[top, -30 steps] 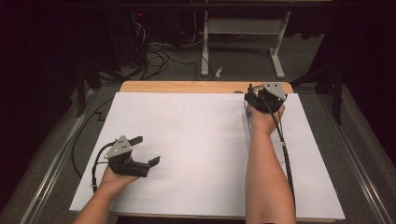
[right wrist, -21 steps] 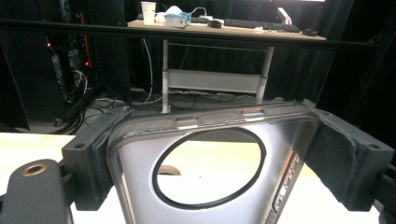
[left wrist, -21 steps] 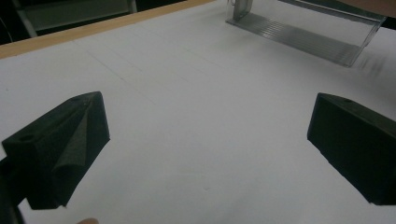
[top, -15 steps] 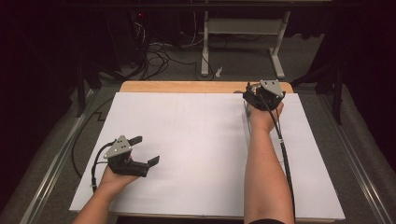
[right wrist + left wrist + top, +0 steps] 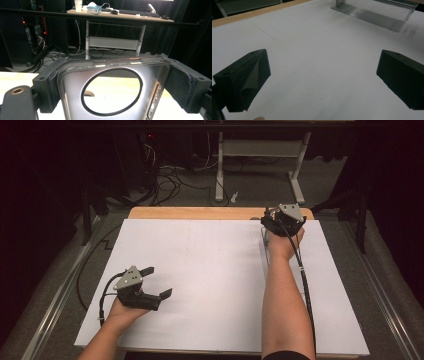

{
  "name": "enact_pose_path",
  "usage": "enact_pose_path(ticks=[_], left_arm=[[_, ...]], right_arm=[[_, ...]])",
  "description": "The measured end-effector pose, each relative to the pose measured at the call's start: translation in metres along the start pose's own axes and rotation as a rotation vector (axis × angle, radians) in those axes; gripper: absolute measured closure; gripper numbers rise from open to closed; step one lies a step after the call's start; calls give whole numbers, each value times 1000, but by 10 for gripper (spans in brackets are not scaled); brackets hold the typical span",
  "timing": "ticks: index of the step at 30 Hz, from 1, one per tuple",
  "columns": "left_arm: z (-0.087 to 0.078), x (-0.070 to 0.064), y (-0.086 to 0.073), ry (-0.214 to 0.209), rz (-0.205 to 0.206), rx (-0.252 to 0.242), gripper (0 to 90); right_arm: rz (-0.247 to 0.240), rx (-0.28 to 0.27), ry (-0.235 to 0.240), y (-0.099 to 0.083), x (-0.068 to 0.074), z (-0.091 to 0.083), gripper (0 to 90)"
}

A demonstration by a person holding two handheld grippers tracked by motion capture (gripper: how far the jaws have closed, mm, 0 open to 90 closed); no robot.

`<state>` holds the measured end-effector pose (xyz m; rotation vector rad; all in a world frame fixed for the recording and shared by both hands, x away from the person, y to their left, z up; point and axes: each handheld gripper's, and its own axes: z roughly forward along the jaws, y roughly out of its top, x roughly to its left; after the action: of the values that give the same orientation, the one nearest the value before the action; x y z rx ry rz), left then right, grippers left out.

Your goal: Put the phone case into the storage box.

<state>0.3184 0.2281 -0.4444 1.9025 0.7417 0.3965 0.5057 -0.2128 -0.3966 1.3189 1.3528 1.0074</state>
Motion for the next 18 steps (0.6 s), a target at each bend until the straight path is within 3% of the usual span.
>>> enact_pose_path(ticks=[18], left_arm=[[0,0,0,0,1,3,4]], right_arm=[[27,12,-1,-2,-2,1,108]])
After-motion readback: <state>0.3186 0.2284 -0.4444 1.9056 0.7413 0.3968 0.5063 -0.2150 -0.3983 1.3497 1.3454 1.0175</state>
